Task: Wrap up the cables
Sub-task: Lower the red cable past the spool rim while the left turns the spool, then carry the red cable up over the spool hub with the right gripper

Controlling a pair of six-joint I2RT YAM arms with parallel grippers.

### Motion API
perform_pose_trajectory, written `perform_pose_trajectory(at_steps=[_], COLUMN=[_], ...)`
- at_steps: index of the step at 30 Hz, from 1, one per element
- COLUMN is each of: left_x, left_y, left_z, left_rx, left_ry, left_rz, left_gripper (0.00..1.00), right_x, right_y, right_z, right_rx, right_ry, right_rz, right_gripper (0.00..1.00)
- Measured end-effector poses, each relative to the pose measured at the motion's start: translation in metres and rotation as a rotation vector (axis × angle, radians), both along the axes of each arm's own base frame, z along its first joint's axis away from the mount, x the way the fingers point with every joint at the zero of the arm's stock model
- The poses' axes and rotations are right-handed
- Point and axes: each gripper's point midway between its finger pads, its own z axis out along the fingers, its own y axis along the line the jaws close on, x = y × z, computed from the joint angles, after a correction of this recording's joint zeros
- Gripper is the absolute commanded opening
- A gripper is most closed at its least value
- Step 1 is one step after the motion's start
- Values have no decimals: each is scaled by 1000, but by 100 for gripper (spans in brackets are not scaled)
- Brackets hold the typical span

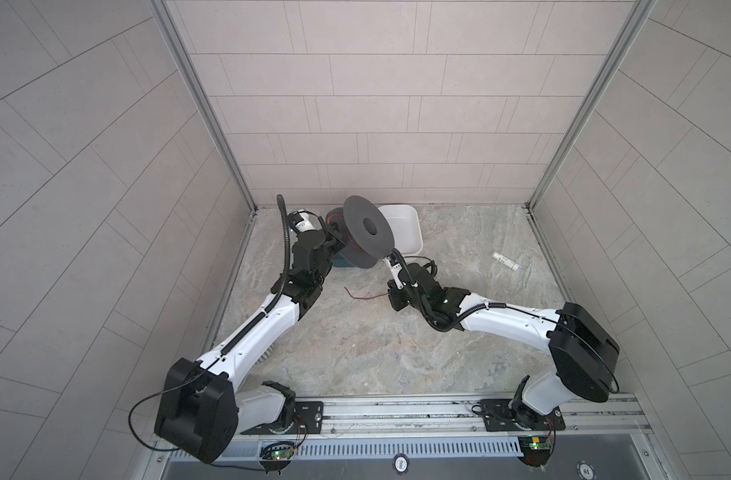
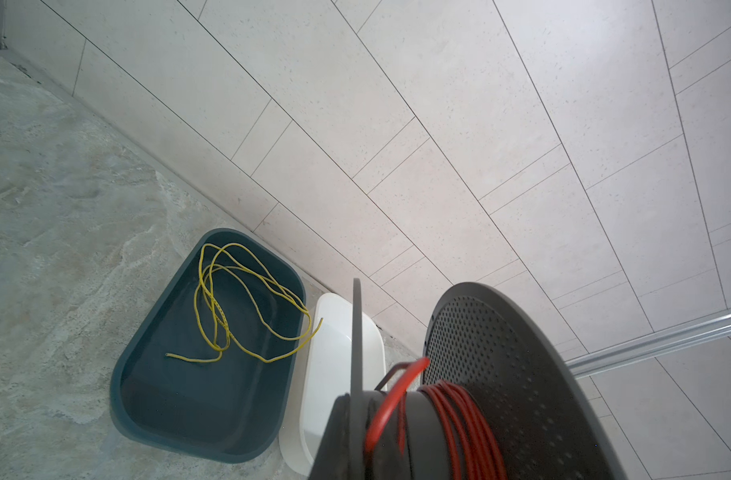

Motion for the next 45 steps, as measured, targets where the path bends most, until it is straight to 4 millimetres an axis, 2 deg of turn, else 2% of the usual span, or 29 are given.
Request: perform_pose_trajectory(at_steps=[6, 11, 15, 20, 28, 36, 45], left_x=[1, 4, 1, -2, -1, -2, -8], left_y=[-5, -24, -36, -43, -42, -42, -60], left_z=[-7, -6, -2, 5, 13, -2, -6], left_rx=[52, 119, 205, 269, 285, 353, 391], left_ry=[40, 64, 71, 62, 43, 90, 91], left_rz=[-23, -84, -119, -125, -108, -128, -200], left_gripper=[0, 0, 0, 0, 0, 0, 0], right_x=[-9, -14, -16, -12, -11, -9, -6], right_y=[15, 25, 25, 15, -3, -27, -22], right_z=[30, 61, 81, 105, 100, 107, 122], right_rx=[-128, -209, -280, -345, -442, -487, -453], right_ry=[-103, -189, -241, -292, -320, -354, -405], right_rz=[50, 90, 91, 11, -67, -127, -124], right_gripper=[0, 0, 0, 2, 11, 14, 14])
